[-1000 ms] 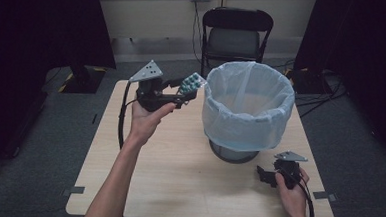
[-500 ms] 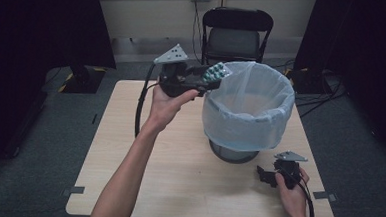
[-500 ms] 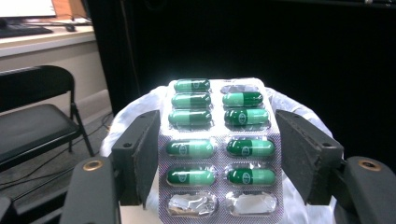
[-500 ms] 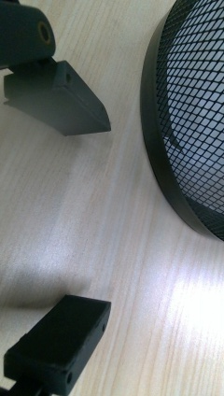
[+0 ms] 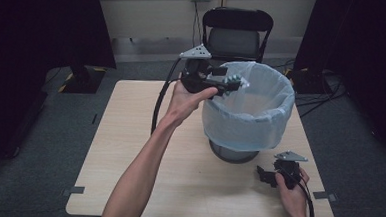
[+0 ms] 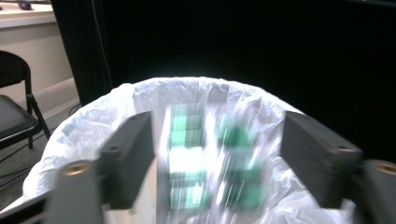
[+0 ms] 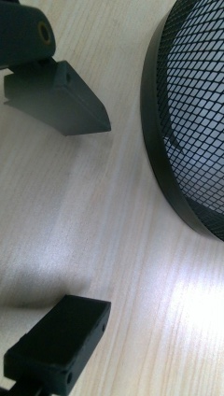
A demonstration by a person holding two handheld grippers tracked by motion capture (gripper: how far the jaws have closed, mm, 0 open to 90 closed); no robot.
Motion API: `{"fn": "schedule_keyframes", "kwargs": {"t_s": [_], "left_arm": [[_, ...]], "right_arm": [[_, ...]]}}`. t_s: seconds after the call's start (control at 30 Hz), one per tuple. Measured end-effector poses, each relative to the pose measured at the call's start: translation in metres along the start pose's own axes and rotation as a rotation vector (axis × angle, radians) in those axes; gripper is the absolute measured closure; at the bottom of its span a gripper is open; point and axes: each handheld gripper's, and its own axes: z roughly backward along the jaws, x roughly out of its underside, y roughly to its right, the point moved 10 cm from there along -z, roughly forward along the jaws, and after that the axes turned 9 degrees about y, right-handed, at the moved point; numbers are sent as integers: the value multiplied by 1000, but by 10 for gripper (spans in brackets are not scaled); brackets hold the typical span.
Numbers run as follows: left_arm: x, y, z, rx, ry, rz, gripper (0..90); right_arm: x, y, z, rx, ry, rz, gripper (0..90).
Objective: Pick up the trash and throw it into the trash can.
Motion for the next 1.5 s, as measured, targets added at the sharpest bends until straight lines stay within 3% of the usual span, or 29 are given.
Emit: {"fn": "schedule_keyframes", "kwargs": {"t_s": [0.27,0.57,0.73,0.87,0.97,1.0,1.13,1.5], "left_arm": [[1,-6,7,-28,-1,-14,164],[4,-22,55,-84,32,-11,159],[8,-28,72,-99,43,-12,159],[13,-33,88,-140,28,-39,159],[15,-36,100,-155,43,-38,160],[19,-38,108,-167,40,-25,160],[28,-41,117,-195,15,-43,161],[62,-52,149,-279,-7,-30,161]], "right_arm": [[0,0,0,-1,0,2,113],[0,0,0,-1,0,2,113],[0,0,0,-1,0,1,113],[0,0,0,-1,0,1,113],[0,0,0,-1,0,1,113],[0,0,0,-1,0,1,113],[0,0,0,-1,0,1,113],[0,0,0,-1,1,1,113]]}}
